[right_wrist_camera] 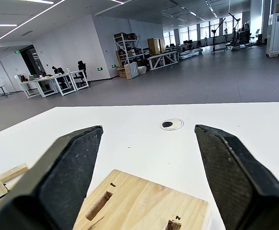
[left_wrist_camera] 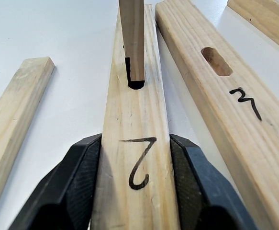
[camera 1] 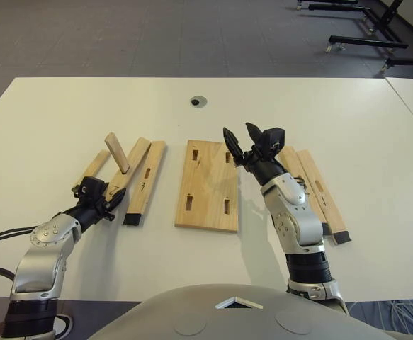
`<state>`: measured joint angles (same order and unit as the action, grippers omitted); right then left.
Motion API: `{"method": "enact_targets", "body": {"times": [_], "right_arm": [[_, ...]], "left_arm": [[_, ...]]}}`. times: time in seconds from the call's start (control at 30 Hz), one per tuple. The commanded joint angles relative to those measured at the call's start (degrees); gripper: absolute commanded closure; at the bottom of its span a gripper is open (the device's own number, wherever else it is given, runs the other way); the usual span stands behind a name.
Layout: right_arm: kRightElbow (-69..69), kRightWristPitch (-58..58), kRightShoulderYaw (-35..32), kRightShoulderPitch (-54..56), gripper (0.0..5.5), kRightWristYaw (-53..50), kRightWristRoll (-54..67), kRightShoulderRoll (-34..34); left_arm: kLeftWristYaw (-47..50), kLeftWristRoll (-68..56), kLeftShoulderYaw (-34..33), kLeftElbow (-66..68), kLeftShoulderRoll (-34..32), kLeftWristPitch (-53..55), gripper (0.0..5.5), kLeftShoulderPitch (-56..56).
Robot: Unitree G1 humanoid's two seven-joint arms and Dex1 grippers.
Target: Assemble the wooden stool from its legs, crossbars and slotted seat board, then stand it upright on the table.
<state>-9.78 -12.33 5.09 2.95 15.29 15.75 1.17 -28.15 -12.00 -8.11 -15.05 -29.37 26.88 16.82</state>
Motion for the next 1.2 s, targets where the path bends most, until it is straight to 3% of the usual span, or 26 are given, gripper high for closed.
{"method": "enact_targets", "body": {"times": [0.03,0.23,0.37,0.57,0.77,1.2], "right_arm": [[0.8,0.6,0.1,1.3,1.96,0.1,-0.4,-0.2],[2.7,1.4,-1.9,3.3,1.96,0.3,1.7,-1.1],[1.2,-3.3,-7.6,6.6,1.96,4.7,13.4,-0.7],[-4.5,-20.4,-13.5,7.8,1.96,16.8,41.6,4.1],[-3.1,-26.0,-12.4,8.8,1.96,25.0,48.2,6.8],[0.1,-31.3,-12.7,12.8,1.96,23.5,57.1,4.4]], "left_arm": [[0.8,0.8,0.0,1.6,0.3,-1.1,3.47,-1.6],[3.5,-3.4,-4.3,2.6,5.3,-6.5,3.47,-8.4],[-0.1,-11.4,-7.4,0.5,6.0,-7.4,3.47,-14.4],[-6.2,-34.1,-10.8,-3.0,6.9,2.7,3.47,-21.6],[-13.5,-53.1,-7.3,-1.9,6.9,16.2,3.47,-23.0],[-22.4,-56.0,-3.8,-4.6,3.0,21.2,3.47,-19.3]]}}
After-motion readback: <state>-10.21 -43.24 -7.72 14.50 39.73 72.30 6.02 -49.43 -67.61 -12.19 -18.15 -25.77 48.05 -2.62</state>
